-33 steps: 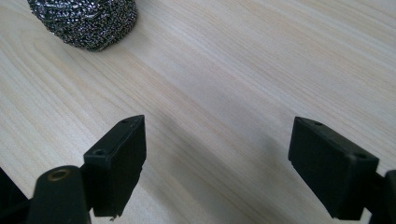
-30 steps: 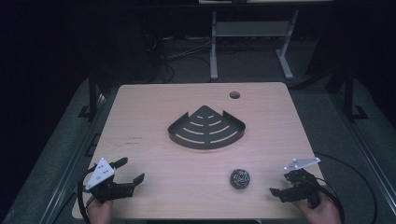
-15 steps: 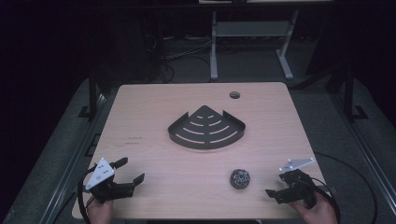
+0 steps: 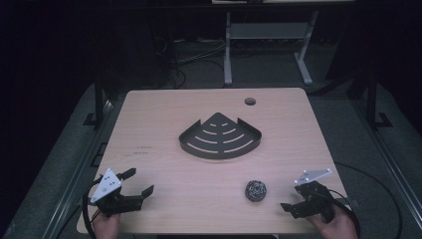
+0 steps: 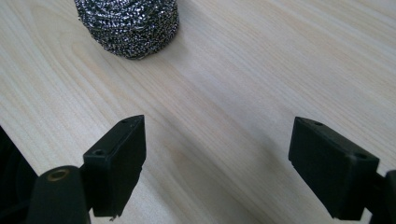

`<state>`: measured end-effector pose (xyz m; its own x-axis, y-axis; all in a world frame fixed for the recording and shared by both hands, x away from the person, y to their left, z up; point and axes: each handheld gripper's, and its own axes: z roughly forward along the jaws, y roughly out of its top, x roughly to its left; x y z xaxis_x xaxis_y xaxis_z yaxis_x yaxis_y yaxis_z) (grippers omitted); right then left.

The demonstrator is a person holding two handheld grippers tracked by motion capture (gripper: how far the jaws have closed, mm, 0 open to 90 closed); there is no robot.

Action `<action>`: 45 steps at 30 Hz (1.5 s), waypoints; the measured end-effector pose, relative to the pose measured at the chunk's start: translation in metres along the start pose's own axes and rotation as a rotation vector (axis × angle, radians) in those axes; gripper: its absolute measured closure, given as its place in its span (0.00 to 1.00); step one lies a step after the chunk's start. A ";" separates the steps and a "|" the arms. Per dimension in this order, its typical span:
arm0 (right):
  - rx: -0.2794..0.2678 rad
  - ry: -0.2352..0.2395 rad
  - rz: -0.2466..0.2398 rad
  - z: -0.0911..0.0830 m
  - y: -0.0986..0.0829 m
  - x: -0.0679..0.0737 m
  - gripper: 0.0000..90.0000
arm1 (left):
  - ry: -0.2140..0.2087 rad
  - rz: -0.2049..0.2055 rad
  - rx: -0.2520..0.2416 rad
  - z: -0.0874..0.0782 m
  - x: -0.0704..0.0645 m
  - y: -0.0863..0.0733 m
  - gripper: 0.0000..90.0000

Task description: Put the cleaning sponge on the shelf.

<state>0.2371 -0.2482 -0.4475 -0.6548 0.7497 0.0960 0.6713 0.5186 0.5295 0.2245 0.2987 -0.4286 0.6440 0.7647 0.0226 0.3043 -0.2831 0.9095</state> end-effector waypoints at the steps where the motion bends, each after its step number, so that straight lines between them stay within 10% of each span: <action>1: -0.001 0.001 -0.002 0.000 0.000 0.000 0.21 | 0.002 0.000 0.000 0.000 0.000 0.000 0.15; 45: 0.035 0.039 -0.089 0.011 0.015 0.022 0.21 | 0.002 -0.001 -0.002 -0.001 0.001 0.000 0.15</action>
<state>0.2365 -0.2200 -0.4466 -0.7250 0.6837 0.0829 0.6211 0.5971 0.5076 0.2241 0.3002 -0.4281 0.6423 0.7661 0.0226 0.3034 -0.2812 0.9104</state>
